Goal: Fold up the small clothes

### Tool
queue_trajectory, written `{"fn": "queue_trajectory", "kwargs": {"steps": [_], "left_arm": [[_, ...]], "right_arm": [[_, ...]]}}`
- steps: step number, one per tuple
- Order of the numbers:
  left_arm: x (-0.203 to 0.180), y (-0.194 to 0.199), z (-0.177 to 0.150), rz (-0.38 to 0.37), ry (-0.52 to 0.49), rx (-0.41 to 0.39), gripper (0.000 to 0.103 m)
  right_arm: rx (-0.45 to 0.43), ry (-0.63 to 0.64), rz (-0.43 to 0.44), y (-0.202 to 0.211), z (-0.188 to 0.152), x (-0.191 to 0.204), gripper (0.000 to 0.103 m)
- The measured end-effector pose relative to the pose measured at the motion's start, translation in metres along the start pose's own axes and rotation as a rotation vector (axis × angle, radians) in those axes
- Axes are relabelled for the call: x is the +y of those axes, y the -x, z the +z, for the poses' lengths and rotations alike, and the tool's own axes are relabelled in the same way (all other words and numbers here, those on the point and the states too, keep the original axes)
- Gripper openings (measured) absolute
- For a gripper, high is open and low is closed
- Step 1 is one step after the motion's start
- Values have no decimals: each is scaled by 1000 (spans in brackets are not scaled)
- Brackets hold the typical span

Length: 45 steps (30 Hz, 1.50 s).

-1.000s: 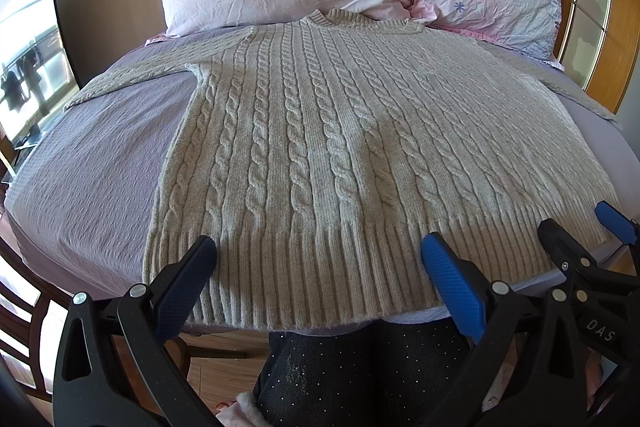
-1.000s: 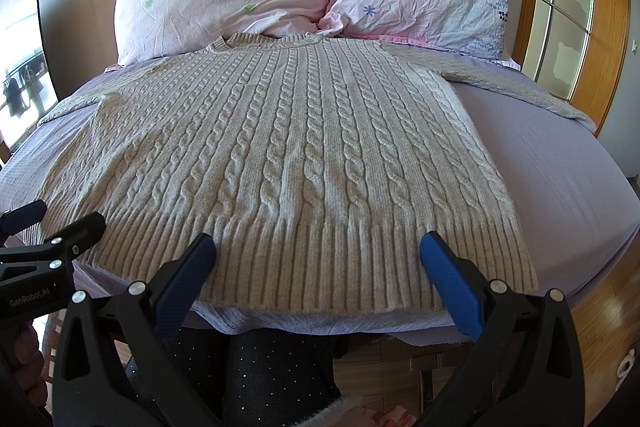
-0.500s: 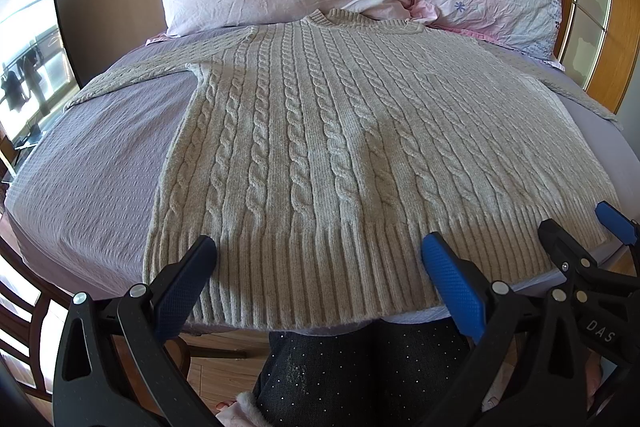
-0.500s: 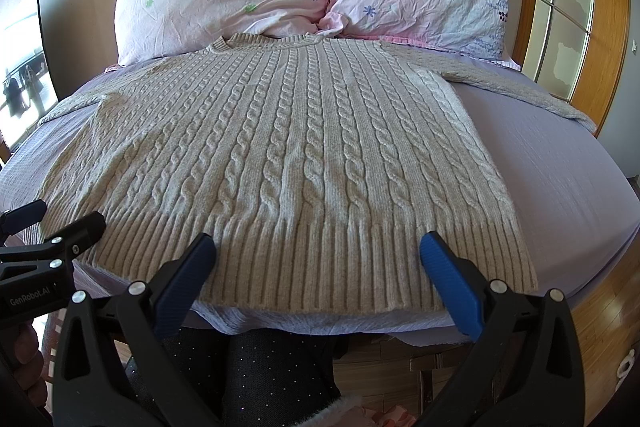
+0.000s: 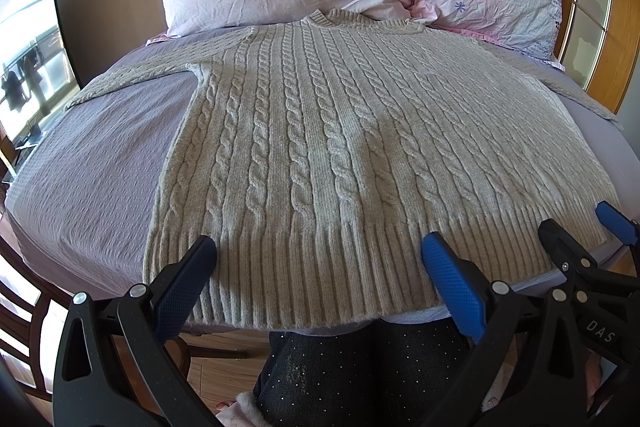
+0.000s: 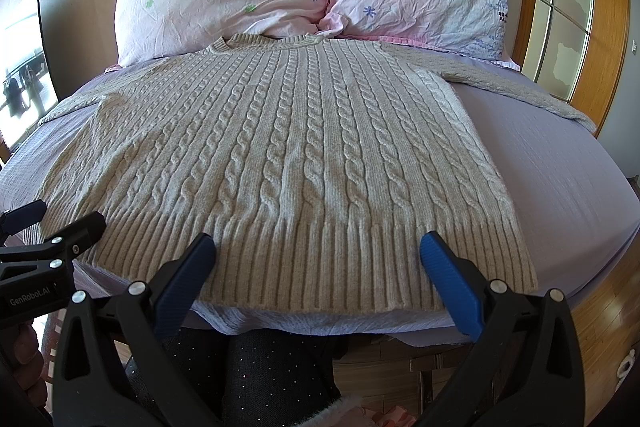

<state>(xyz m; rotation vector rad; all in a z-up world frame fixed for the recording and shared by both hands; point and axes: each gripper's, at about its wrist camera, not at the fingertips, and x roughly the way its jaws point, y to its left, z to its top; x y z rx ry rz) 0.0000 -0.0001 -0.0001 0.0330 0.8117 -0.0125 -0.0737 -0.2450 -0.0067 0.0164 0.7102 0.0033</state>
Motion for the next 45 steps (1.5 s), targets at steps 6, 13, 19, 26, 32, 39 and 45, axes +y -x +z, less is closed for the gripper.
{"fn": "queue_trajectory", "kwargs": {"steps": [6,13,19,26,32,39,45], "left_arm": [[0,0,0,0,0,0,102],[0,0,0,0,0,0,102],[0,0,0,0,-1,0,102],[0,0,0,0,-1,-1,102],[0,0,0,0,-1,0,102],[0,0,0,1,-1,-1,102],[2,1,-3,-11,-6,-12,102]], "right_arm": [[0,0,0,0,0,0,101],[-1,0,0,0,0,0,101],[-1,0,0,0,0,0,101],[-1,0,0,0,0,0,101],[-1,0,0,0,0,0,101],[0,3,1,0,-2,0,101],[42,-6,53,-4,16,-13,101]]}}
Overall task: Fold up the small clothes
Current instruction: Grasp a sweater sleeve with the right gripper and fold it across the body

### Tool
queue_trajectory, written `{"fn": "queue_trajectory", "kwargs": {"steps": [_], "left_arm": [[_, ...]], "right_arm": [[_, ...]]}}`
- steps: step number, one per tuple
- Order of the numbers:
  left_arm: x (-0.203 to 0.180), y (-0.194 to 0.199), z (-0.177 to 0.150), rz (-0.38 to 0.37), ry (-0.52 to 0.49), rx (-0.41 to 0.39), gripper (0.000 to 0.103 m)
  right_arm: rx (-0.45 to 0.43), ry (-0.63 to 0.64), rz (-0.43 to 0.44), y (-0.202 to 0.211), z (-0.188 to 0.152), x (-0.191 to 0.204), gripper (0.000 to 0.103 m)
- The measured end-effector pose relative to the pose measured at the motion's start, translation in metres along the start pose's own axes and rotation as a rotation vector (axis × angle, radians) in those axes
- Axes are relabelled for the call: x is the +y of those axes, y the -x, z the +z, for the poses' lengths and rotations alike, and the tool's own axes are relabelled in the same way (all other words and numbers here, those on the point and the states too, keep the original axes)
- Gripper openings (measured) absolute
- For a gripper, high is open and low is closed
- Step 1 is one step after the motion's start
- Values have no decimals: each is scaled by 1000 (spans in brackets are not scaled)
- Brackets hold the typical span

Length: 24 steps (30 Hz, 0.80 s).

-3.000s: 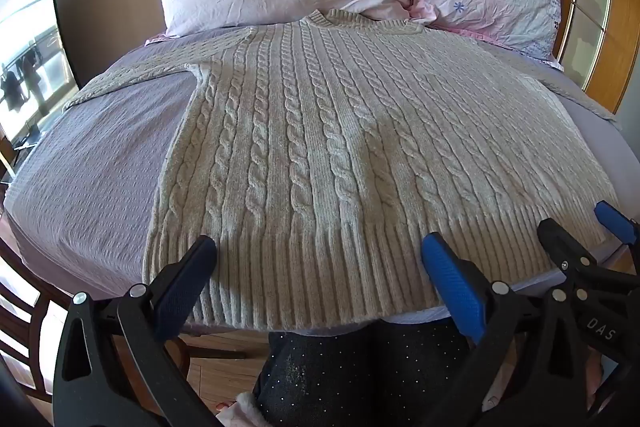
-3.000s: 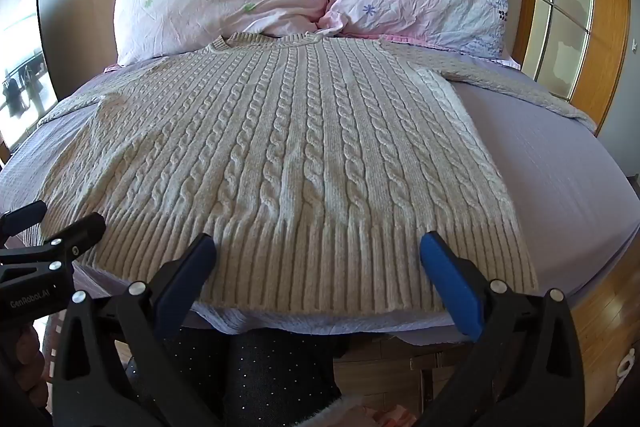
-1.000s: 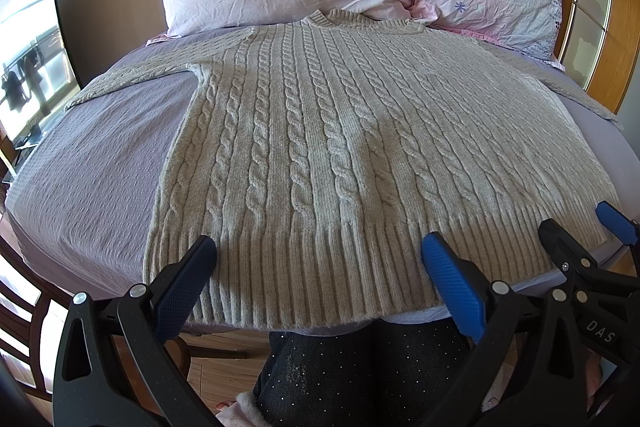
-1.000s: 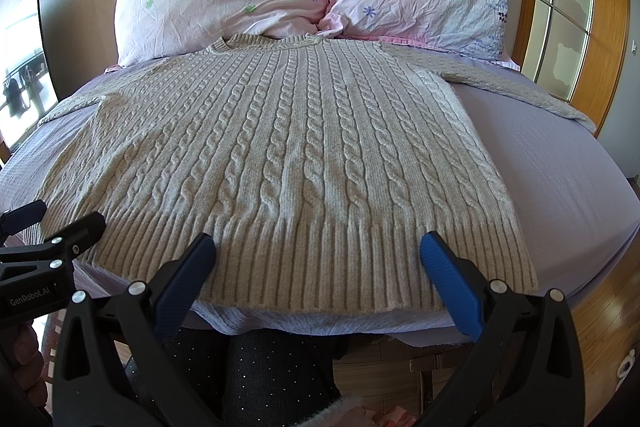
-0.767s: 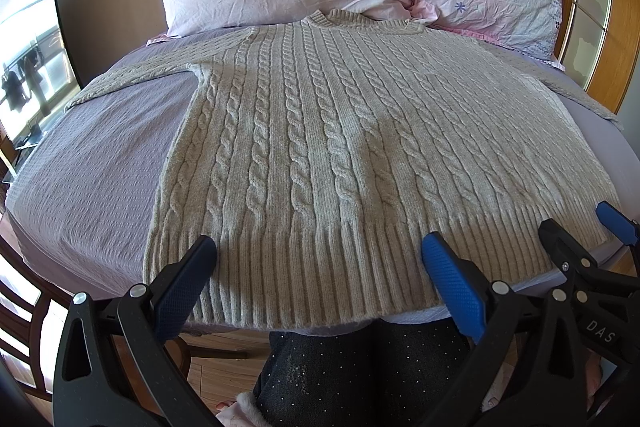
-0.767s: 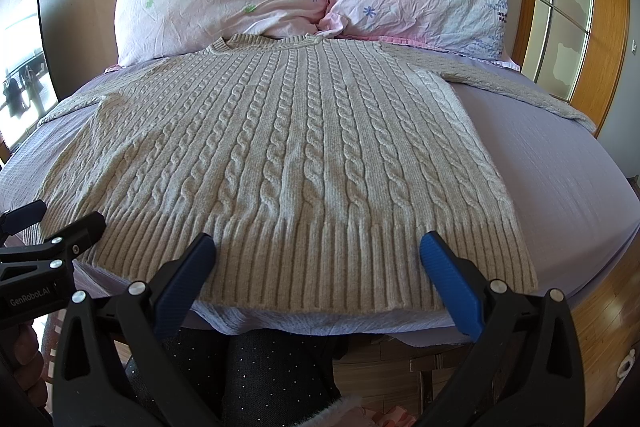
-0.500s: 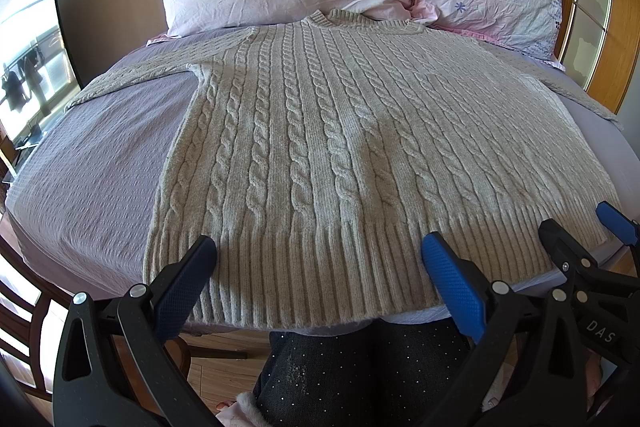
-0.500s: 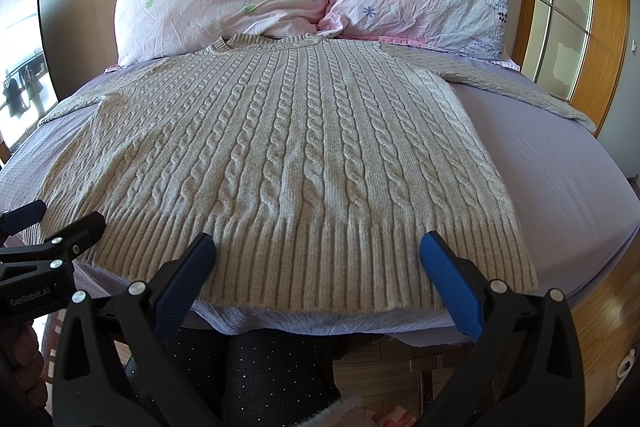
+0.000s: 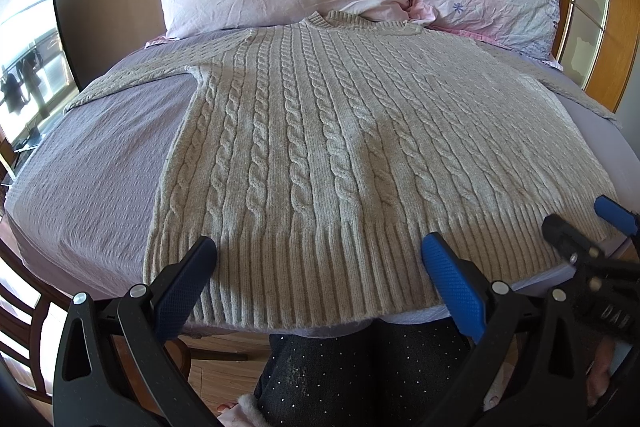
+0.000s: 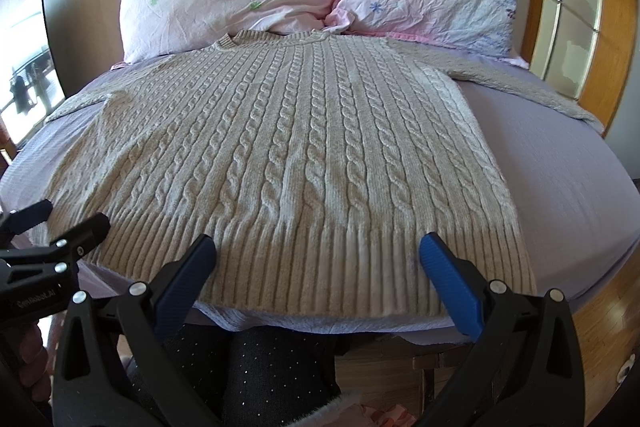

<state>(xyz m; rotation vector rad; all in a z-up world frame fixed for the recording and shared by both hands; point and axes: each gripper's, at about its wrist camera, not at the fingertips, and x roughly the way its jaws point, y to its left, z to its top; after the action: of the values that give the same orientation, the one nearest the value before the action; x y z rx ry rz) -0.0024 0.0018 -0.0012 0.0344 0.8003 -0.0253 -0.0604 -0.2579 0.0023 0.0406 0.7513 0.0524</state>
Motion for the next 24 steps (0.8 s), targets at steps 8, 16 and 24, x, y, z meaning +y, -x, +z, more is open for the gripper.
{"fn": "queue_trajectory", "kwargs": {"steps": [8,16,24], "left_arm": [[17,-4,33,-8,30,-7,102],[54,-20,89,-50,123,-120,102],[76,-41,118,-52,146,-144,102]], "right_arm": [[-25,-362,-151,-18,95,-159,101],[31,-897,-206,-86,129,-344,64],[-30,-1068,-245,-121,129,-415,8]]}}
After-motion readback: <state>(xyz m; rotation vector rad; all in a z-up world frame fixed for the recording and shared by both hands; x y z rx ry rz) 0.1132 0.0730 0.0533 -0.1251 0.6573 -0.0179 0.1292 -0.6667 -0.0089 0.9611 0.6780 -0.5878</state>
